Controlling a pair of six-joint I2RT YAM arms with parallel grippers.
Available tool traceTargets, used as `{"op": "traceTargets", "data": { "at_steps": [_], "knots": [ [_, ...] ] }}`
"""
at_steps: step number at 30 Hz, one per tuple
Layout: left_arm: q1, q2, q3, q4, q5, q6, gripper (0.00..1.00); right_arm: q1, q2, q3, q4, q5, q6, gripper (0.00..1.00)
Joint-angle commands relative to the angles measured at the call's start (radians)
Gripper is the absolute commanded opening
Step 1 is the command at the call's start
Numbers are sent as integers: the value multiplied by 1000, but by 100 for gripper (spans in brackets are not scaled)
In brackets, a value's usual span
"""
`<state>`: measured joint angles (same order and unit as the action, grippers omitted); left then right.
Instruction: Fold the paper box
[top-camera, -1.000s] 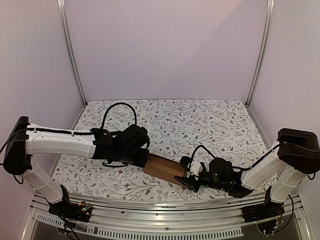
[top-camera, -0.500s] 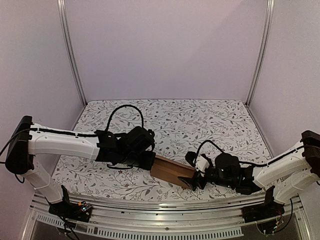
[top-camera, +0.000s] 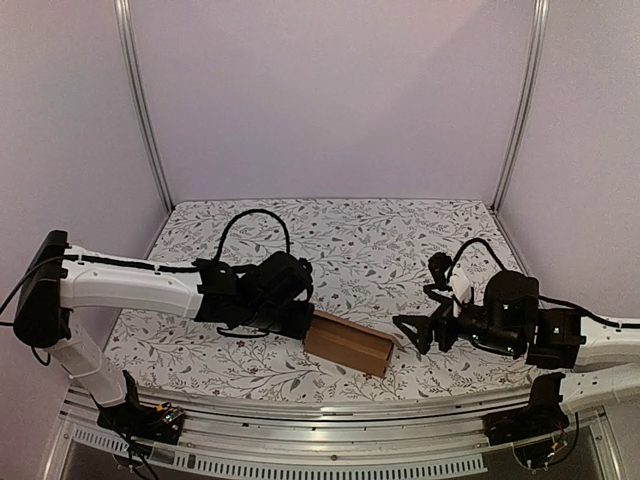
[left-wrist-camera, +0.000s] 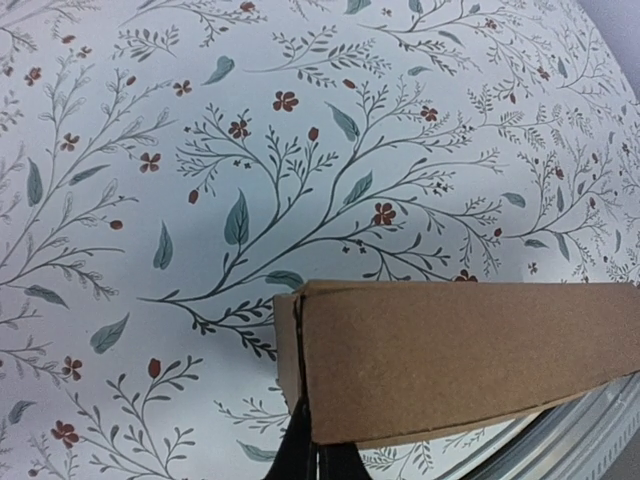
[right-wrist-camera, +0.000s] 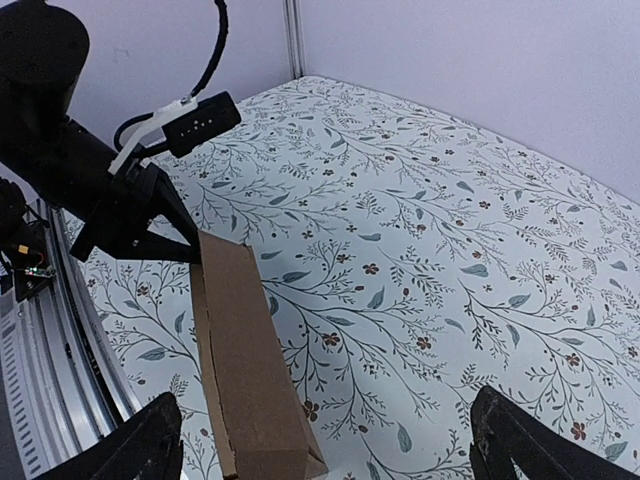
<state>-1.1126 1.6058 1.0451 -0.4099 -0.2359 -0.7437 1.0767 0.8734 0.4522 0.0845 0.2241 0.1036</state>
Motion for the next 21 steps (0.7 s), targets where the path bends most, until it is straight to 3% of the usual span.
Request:
{"op": "traceTargets", "data": {
  "at_steps": [1,5,10,16,21],
  "knots": [
    [-20,48,-13,-99,67,-25,0,-5,-44,96,-334,-20,89,99],
    [-20,51,-7,-103,71,-31,0,-5,1,157,-458,-89,115,97],
    [-20,57,0,-109,72,-36,0,-1,34,224,-574,-159,148,85],
    [-20,65,12,-116,73,-37,0,61,92,315,-718,-72,171,73],
    [-20,72,16,-116,73,-36,0,77,175,337,-717,-11,201,63]
  ]
}}
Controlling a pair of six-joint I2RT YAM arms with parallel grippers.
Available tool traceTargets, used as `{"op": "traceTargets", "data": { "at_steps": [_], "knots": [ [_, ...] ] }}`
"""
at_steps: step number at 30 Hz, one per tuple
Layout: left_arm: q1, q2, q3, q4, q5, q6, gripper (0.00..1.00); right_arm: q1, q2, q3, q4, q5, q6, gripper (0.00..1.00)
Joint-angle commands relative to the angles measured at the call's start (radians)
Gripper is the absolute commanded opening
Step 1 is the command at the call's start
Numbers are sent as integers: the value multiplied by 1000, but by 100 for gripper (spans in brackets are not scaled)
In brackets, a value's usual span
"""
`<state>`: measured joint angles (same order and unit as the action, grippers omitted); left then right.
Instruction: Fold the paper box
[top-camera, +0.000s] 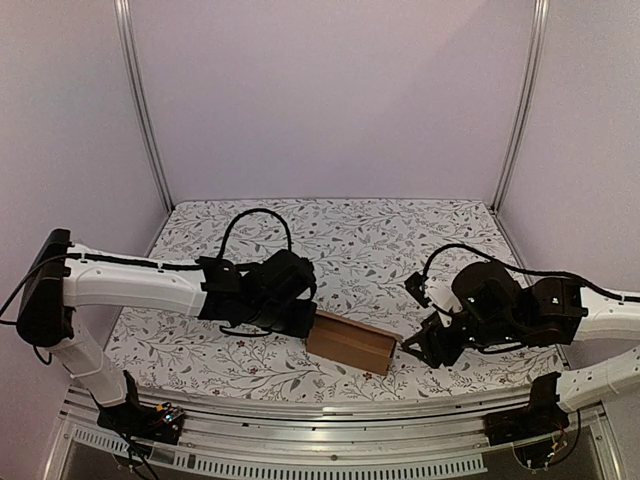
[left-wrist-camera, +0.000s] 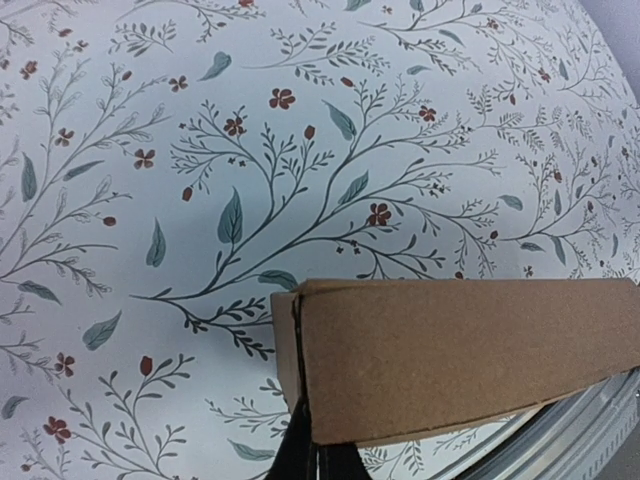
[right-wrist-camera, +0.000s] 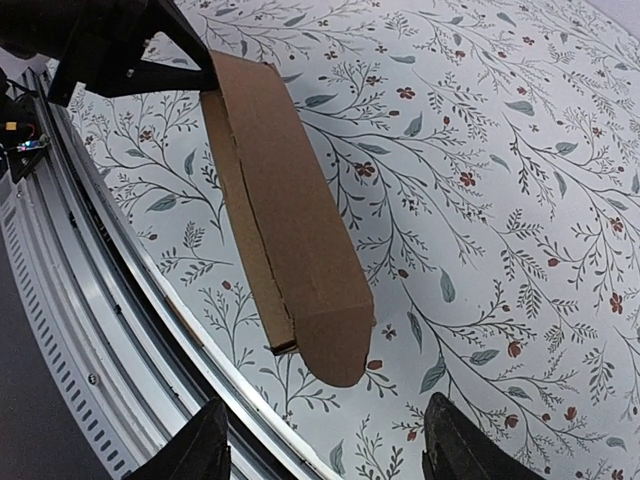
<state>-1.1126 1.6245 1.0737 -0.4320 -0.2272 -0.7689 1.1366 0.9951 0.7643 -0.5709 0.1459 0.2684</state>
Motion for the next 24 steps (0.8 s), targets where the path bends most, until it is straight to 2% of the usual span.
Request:
{"op": "traceTargets", "data": {
  "at_steps": [1,16,24],
  "knots": [
    [-20,54,-12,-95,64,-10,0,22,71,28,-56,80,39,61],
    [-20,49,-12,-98,52,-18,0,33,205,54,42,131,12,44],
    [-20,46,-9,-101,48,-28,0,49,271,78,61,167,-2,25]
  ]
}}
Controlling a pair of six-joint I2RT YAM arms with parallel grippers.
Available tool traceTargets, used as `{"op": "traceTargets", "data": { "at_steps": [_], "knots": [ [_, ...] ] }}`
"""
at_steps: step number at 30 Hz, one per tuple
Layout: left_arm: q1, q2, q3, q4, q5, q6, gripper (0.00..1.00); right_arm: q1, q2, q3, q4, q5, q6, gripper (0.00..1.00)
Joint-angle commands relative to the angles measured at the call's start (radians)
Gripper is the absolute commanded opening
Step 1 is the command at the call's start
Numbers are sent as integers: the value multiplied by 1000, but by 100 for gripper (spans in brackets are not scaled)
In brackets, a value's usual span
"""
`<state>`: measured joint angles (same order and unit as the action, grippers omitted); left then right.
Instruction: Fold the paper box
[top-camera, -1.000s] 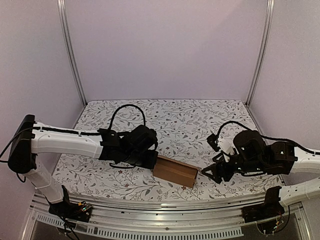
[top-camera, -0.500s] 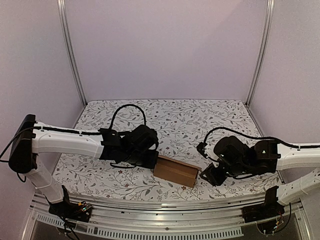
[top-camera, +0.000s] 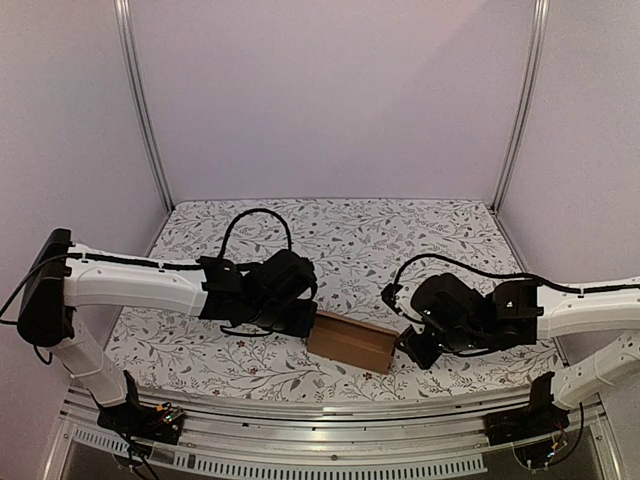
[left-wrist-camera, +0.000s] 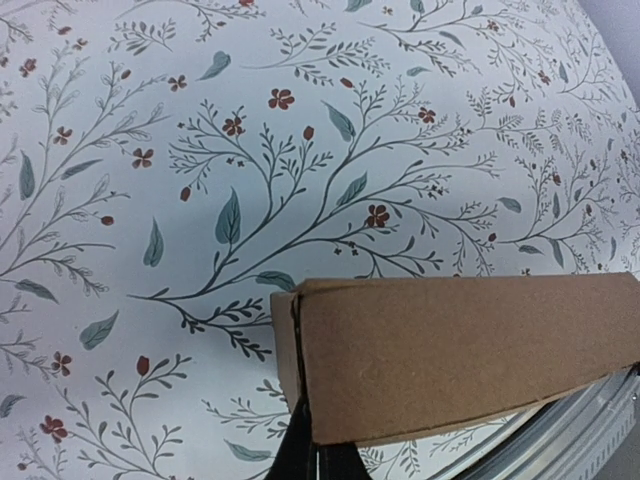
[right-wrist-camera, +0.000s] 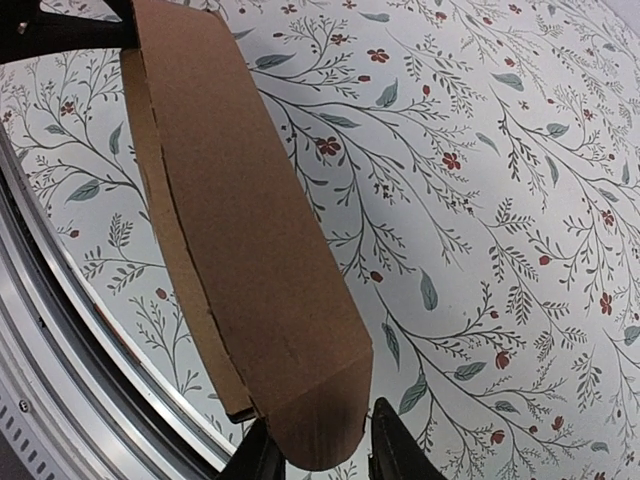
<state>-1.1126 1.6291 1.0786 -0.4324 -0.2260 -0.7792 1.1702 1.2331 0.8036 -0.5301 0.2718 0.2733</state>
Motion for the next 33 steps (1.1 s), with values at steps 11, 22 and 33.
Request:
{"op": "traceTargets", "data": {
  "at_steps": [11,22,33],
  "knots": [
    [-20,31,-17,-103,36,-47,0,39,108,71,55,81,-17,0],
    [-21,-15,-28,-170,-30,-129,0,38,228,140,182,89,-2,0],
    [-23,-77,-99,-199,-93,-243,0,-10,368,290,184,28,6,0]
  ]
}}
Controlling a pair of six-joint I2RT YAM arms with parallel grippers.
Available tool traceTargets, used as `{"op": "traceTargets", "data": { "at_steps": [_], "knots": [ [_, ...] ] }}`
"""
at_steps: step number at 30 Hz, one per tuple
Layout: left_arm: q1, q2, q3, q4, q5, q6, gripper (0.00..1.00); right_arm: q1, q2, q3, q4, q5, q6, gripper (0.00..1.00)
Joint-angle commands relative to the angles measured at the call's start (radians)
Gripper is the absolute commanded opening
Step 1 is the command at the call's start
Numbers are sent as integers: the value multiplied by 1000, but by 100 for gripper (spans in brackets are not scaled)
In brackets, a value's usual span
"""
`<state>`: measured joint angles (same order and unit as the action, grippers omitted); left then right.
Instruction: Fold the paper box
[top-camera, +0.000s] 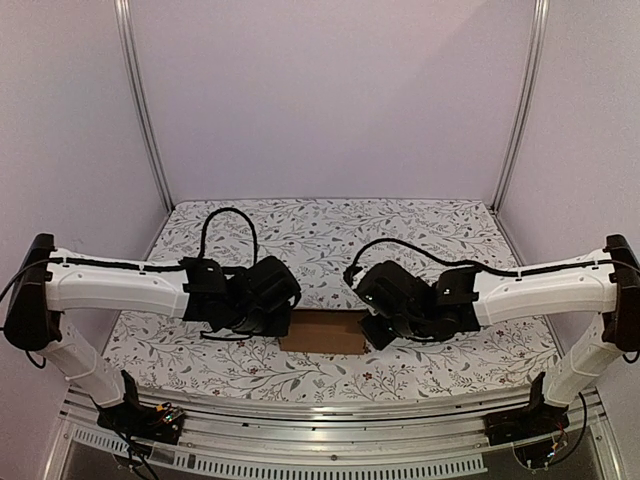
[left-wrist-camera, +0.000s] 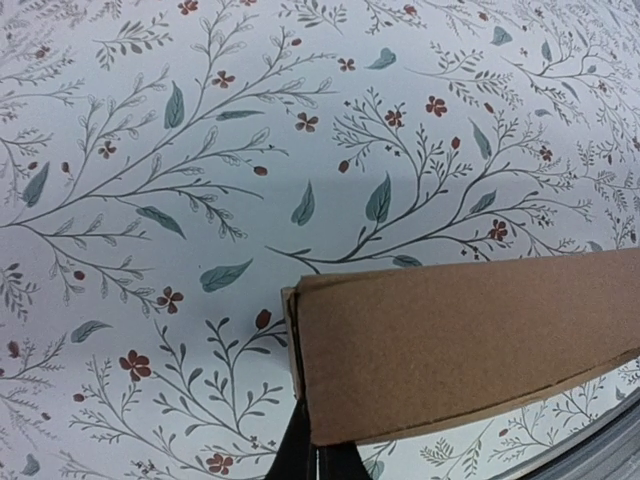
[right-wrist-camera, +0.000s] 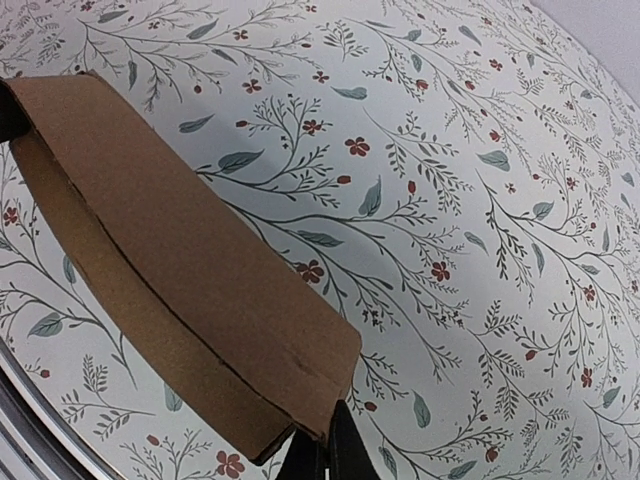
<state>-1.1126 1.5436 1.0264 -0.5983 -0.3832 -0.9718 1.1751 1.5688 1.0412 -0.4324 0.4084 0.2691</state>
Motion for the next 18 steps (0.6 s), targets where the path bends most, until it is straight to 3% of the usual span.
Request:
{"op": "traceTargets", "data": {
  "at_steps": [1,10,15,18],
  "knots": [
    [-23,7,-50,-35,60,-54,0,-21,34,57,82,-116,12,0],
    [-23,6,-52,-37,34,-59,0,-37,32,34,75,-110,8,9],
    [-23,7,-51,-39,30,-55,0,-37,25,22,75,-105,19,0],
    [-23,9,-49,-42,26,-54,0,-37,16,28,68,-99,22,0]
  ]
}}
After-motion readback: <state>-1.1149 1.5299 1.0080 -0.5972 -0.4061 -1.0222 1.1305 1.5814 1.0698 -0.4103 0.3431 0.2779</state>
